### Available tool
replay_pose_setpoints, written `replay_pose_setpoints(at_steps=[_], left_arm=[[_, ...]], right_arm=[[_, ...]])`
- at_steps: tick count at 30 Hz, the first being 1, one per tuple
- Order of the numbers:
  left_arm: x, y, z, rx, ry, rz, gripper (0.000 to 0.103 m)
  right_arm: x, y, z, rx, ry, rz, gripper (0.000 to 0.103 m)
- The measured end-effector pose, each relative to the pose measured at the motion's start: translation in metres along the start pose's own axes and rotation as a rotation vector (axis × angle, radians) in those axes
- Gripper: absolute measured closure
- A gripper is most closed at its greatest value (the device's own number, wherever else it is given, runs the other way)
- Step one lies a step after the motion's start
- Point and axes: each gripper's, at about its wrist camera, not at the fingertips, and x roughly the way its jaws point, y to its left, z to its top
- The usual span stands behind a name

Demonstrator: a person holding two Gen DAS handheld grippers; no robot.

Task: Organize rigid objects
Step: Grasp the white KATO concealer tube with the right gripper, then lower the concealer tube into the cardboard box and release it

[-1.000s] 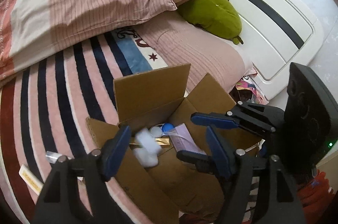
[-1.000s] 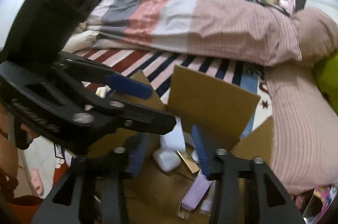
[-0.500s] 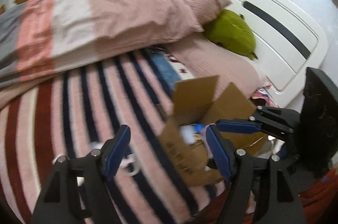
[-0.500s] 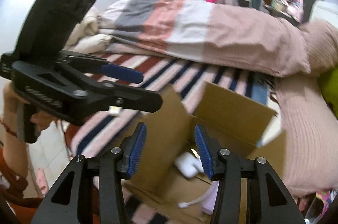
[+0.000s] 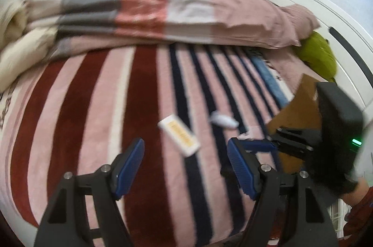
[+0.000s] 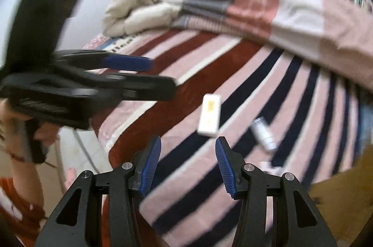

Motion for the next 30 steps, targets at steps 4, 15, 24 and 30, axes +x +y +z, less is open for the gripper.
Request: replay_pose_setpoints(at_steps=[4,15,24,30], left_arm=[[0.004,0.032,-0.019,-0.064,0.019,0.021,0.032],[0.01,0.053,-0.034,-0.11,0.044,0.017,0.032],[0.003,0.011,-0.016,-0.052,0.002,-0.096,0.032],[-0.01,-0.03,0.0,-0.004,-0.035,-0.252,0.055]], right_arm=[[0.062,-0.012,0.006,0.063,0.027,-0.056,0.058],[0.129,-0.022,0.014,0.044,0.036,-0.201,0.072],[0.058,0.01,0.007,-0.044,-0.053,-0.1,0.072],[-0.009,0.027,0.0,-0.066,-0.122,0.028,0.072]])
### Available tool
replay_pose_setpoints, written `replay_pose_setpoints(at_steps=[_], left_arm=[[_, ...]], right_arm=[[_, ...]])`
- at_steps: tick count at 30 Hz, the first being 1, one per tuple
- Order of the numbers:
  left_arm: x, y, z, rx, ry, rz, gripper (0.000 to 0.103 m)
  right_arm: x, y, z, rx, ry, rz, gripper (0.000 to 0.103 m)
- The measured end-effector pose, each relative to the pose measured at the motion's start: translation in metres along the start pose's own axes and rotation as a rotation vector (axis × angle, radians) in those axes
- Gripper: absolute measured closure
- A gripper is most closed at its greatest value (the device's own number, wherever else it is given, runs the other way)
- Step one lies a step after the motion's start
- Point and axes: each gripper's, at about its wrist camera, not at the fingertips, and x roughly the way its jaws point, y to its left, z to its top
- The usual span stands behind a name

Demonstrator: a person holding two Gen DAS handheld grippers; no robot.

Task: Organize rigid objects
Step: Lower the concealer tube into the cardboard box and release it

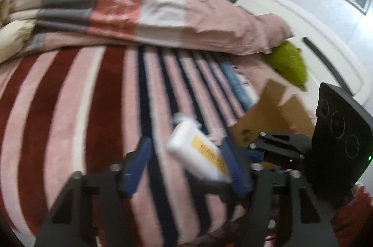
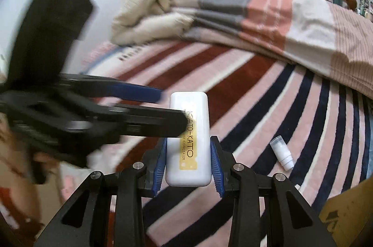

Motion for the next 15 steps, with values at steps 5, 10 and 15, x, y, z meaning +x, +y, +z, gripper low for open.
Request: replay_pose_setpoints(at_steps=[5,10,15], left_arm=[[0.0,-0.046,0.016,0.085,-0.031,-0.054,0.063],[0.016,-0.089,0.036,0.143,-0.012,-0.093,0.064],[0.043,-0.131,0.049,0.196,0.032,-0.142,0.063]], right_arm=[[-0.046,0.0,0.0,-0.013,-0.048,0.002,0.072],[-0.087,-0.027,-0.005,0.056,-0.088,0.003,0.072],[-0.122,-0.057,-0.014,0.094,-0.109,-0.068,0.072]])
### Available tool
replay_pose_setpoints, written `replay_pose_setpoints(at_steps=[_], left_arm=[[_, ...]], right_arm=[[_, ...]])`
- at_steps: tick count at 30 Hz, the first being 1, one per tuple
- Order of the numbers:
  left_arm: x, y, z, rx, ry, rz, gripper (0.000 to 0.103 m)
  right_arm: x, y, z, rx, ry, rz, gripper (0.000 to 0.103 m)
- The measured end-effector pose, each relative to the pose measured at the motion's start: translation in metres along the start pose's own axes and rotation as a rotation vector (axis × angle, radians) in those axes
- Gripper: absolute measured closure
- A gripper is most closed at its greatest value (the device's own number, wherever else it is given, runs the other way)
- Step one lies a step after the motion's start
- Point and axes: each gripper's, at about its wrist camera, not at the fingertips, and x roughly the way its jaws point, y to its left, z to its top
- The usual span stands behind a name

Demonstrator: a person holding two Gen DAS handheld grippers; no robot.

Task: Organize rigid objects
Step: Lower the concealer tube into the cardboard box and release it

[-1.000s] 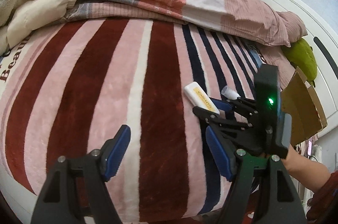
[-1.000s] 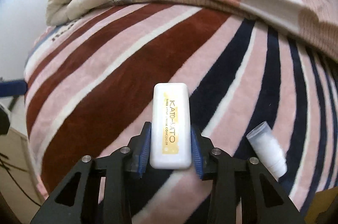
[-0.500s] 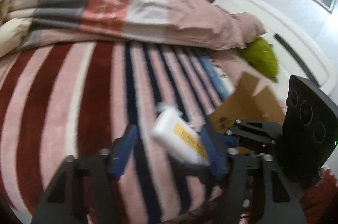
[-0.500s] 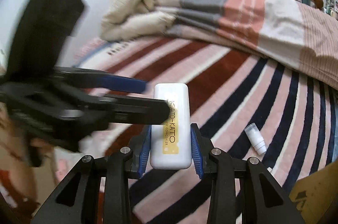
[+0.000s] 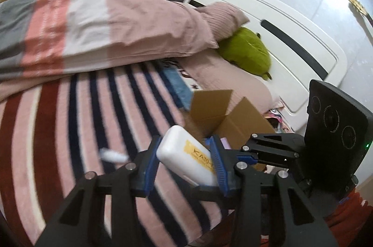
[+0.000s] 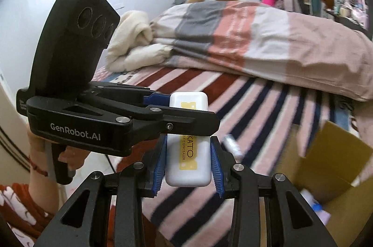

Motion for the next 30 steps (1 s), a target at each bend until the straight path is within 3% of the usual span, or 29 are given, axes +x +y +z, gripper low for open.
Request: replay_pose_setpoints(at_steps=[9,17,19,21,30], left_arm=[[0.082,-0.057,0.028,0.065,0.148,-0.029,0.062],[0.128,-0.078,0.034,0.106,0.271,0.045,0.06],[0.133,-0.079,0.034,0.115,0.28,0.082,0.042],[0.13,-0.078,0.032,0.119,0.269,0.094,0.034],[0.089,-0.064,0.032,0.105,0.197,0.121,0.032]], right_arm=[[-0.048,-0.074,-0.021,0.154,0.024,-0.089,0.072],[-0.056,-0.114,-0.042,0.231,0.099,-0.133,0.072],[-0.054,-0.115,-0.045,0.225,0.119,-0.152,0.071],[-0.05,-0.116,-0.048,0.209,0.144,-0.196,0.064],[-0.049,-0.109,-0.048,0.187,0.15,-0.202,0.061]])
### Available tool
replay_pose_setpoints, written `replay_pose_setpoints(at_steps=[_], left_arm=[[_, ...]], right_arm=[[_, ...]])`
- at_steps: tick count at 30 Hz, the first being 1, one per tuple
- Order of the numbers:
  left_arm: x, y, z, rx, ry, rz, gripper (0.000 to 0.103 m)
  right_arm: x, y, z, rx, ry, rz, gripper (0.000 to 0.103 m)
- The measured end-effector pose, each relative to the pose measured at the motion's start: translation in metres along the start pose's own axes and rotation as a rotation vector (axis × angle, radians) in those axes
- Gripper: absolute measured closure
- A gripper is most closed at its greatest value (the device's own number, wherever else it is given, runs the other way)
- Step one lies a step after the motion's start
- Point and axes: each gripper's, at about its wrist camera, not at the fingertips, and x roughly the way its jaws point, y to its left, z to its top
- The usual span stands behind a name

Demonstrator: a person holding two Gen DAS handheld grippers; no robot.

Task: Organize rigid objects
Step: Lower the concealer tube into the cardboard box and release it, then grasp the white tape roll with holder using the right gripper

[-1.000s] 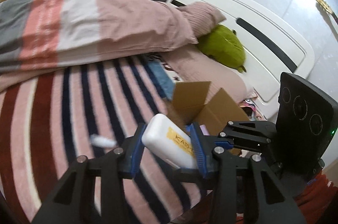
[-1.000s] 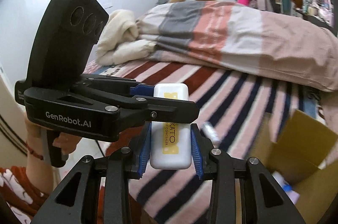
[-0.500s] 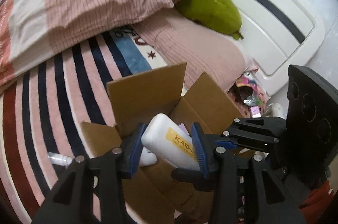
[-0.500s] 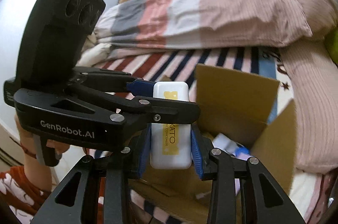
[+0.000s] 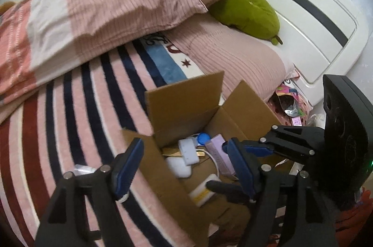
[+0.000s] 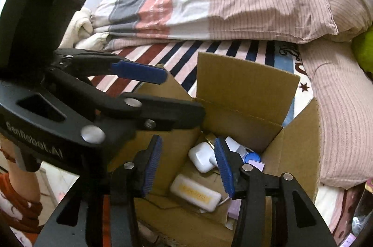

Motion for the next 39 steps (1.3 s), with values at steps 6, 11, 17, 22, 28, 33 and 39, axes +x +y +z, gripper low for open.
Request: replay_pose_setpoints(at_steps=[6,11,17,22,28,33,39], left_arm=[[-0.047,0.037,-0.02,-0.051,-0.087,0.069,0.032],[-0.087,0.083,-0.052,-0.119,-0.163,0.145,0.027],[-0.103,0.132,-0.102,-0.198,-0.219,0.204,0.022],[-0.09,0.159,-0.139,-0.244,-0.203,0.236,0.021],[-0.065,0.175,-0.169,-0.286,-0.155,0.236,0.021],[-0.056,0.176,-0.177,-0.288,-0.133,0.218,0.021],[-0.054,0.176,-0.178,-0.289,-0.126,0.216,0.021]], right_arm=[[-0.008,0.038,0.012,-0.054,-0.069,0.01,0.06],[-0.002,0.088,0.022,-0.131,-0.116,0.066,0.06],[0.04,0.15,0.025,-0.226,-0.08,0.117,0.06],[0.092,0.175,0.01,-0.234,0.004,0.111,0.054],[0.148,0.155,-0.017,-0.142,0.073,-0.031,0.045],[0.18,0.125,-0.028,-0.078,0.075,-0.178,0.045],[0.2,0.105,-0.027,-0.072,0.057,-0.259,0.05]])
